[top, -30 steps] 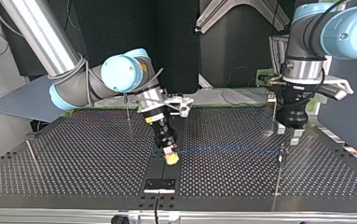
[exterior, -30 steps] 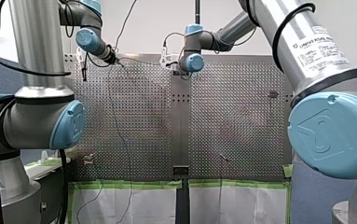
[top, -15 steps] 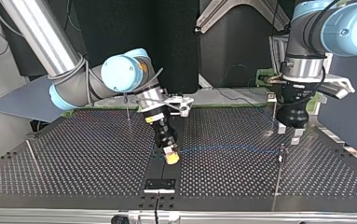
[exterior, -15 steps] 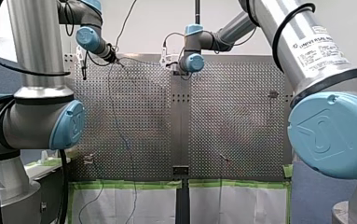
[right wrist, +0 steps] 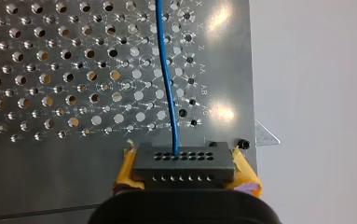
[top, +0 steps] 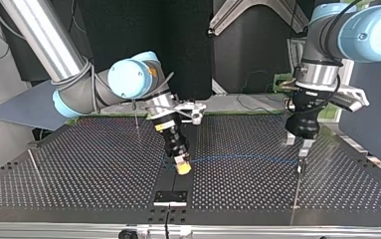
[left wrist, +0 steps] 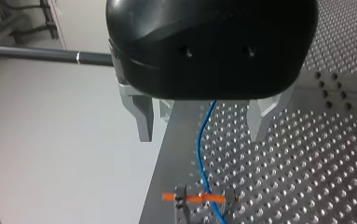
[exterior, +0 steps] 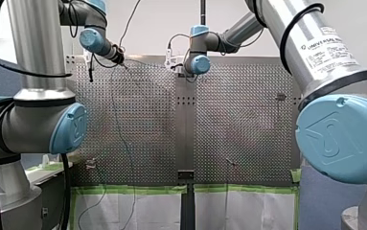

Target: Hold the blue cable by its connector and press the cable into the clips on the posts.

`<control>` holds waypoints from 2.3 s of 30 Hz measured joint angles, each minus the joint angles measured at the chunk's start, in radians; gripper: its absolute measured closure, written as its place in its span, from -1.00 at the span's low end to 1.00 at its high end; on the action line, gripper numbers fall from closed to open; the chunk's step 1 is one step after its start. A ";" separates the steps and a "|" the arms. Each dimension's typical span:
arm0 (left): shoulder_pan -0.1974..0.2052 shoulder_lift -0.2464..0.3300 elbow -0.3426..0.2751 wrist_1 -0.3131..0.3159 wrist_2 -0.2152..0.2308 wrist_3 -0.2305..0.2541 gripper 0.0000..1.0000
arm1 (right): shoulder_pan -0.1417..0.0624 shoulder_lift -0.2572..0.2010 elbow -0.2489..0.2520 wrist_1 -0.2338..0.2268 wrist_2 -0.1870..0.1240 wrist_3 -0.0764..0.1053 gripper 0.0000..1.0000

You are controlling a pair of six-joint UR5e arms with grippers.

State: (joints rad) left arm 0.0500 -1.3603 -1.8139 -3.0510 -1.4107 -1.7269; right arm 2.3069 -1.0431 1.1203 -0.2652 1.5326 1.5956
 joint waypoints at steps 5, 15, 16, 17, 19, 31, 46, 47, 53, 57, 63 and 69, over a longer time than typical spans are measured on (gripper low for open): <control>-0.008 -0.009 0.012 0.005 0.019 0.000 -1.00 | 0.000 0.001 0.000 0.000 0.000 0.000 1.00; -0.021 -0.043 0.041 0.017 0.002 -0.007 -1.00 | 0.000 0.002 0.000 -0.002 0.000 0.000 1.00; -0.023 -0.049 0.045 0.018 0.001 -0.006 -1.00 | 0.000 0.002 0.000 -0.002 0.000 0.000 1.00; -0.025 -0.055 0.050 0.018 -0.001 -0.006 -1.00 | 0.000 0.002 0.000 -0.002 0.000 0.000 1.00; -0.031 -0.071 0.063 0.018 -0.008 -0.005 -1.00 | 0.001 0.002 0.000 -0.002 0.000 0.000 1.00; -0.077 -0.141 0.118 0.058 -0.074 -0.027 -1.00 | 0.004 0.002 0.000 -0.001 -0.002 0.000 1.00; -0.136 -0.209 0.170 0.107 -0.169 -0.020 -1.00 | 0.004 0.003 0.000 0.000 -0.002 0.000 1.00; -0.138 -0.209 0.171 0.107 -0.174 -0.020 -1.00 | 0.004 0.003 0.000 0.000 -0.002 0.000 1.00; -0.150 -0.209 0.171 0.109 -0.197 -0.013 0.15 | 0.004 0.004 0.000 0.001 -0.001 0.000 1.00; -0.160 -0.209 0.171 0.110 -0.204 0.014 1.00 | 0.004 0.004 0.000 0.002 -0.002 -0.001 1.00; -0.173 -0.209 0.165 0.112 -0.229 0.063 1.00 | 0.002 0.004 0.000 0.003 -0.002 -0.001 1.00; -0.183 -0.209 0.130 0.154 -0.264 0.115 1.00 | 0.000 0.004 0.006 0.004 -0.001 -0.002 1.00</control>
State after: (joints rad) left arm -0.1325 -1.5695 -1.6835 -2.8972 -1.6751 -1.6123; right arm 2.3074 -1.0394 1.1258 -0.2611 1.5312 1.5936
